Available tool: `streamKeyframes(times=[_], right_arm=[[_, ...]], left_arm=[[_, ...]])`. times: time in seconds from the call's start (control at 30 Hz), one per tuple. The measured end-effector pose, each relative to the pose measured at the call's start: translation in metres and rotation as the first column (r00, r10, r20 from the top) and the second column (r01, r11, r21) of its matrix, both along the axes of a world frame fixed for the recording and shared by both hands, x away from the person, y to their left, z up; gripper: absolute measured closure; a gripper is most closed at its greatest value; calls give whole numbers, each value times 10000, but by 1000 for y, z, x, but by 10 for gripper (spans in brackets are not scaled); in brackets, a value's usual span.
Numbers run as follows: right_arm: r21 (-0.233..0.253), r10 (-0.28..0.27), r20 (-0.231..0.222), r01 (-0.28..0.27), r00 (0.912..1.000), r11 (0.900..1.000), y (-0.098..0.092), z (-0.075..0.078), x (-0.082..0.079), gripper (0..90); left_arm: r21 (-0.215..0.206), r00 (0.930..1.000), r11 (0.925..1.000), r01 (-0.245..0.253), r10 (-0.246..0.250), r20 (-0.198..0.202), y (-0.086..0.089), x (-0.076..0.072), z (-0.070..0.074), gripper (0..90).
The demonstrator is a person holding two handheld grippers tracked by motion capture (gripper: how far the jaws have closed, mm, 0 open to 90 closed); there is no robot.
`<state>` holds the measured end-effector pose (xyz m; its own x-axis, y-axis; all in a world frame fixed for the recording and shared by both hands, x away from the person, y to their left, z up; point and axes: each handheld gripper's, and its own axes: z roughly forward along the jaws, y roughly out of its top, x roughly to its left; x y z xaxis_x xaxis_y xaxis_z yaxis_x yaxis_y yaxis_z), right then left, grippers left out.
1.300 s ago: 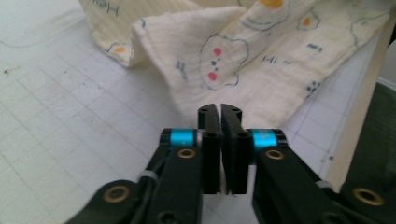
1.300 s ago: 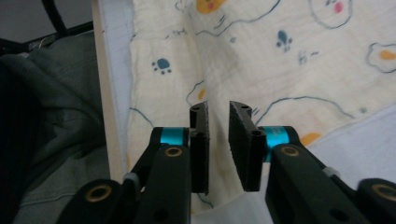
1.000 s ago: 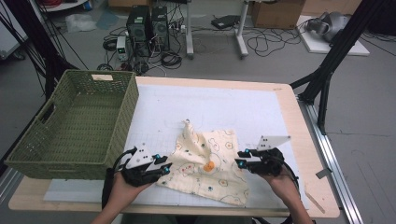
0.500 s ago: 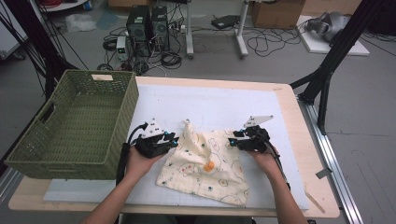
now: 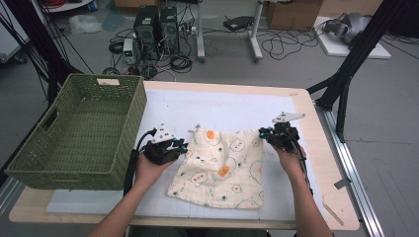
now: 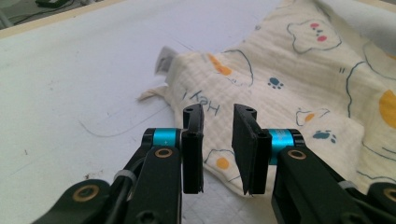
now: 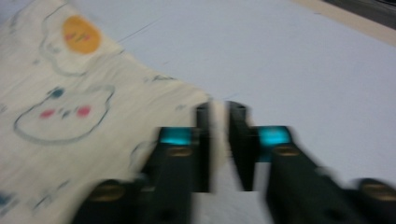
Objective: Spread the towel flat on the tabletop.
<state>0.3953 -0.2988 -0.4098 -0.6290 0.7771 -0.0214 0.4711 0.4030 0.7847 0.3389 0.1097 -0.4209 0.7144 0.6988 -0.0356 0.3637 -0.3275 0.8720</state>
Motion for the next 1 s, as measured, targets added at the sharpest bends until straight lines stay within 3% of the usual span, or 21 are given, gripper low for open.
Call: streamKeyframes(times=[0.07, 0.13, 0.2, 0.27, 0.37, 0.47, 0.57, 0.7, 0.8, 0.9, 0.93, 1.0], right_arm=[[607, 139, -388, -116, 9992, 9981, -5, -1, 0, 686], [286, 483, -388, -472, 9981, 9985, -1, -5, -8, 663], [420, 971, -623, -946, 9933, 9946, 2, -9, -16, 644], [163, 1314, -509, -1307, 9900, 9913, 6, -12, -27, 637], [357, 1717, -577, -1699, 9835, 9848, 7, -15, -43, 615], [254, 2356, -638, -2344, 9698, 9718, 10, -17, -64, 597], [556, 2881, -558, -2851, 9560, 9569, 11, -20, -86, 577], [355, 3240, -510, -3225, 9447, 9459, 12, -21, -103, 553], [184, 3369, -583, -3364, 9397, 9415, 12, -22, -107, 548], [233, 3382, -556, -3374, 9394, 9411, 12, -24, -107, 548], [296, 3408, -562, -3396, 9385, 9401, 13, -24, -107, 548], [249, 3502, -551, -3494, 9350, 9367, 16, -23, -107, 548]], left_arm=[[177, 9999, 9998, 48, -46, -114, -1, 2, -3, 720], [337, 9996, 9994, 86, -77, -268, -4, 4, -6, 701], [448, 9995, 9990, -5, 19, -309, -5, 6, -10, 688], [482, 9992, 9987, -170, 187, -354, -6, 9, -13, 681], [554, 9985, 9979, -344, 367, -410, -8, 14, -18, 672], [455, 9974, 9978, -488, 512, -513, -11, 19, -22, 676], [367, 9957, 9974, -618, 641, -673, -16, 25, -26, 669], [805, 9948, 9954, -526, 593, -830, -29, 32, -27, 658], [947, 9968, 9942, -518, 573, -564, -32, 32, -28, 866], [1231, 9929, 9856, -1162, 1186, -125, -28, 33, -25, 879], [1113, 9887, 9824, -1499, 1494, 133, -23, 34, -22, 879], [661, 9724, 9721, -2252, 2200, 772, -14, 34, -14, 877]])
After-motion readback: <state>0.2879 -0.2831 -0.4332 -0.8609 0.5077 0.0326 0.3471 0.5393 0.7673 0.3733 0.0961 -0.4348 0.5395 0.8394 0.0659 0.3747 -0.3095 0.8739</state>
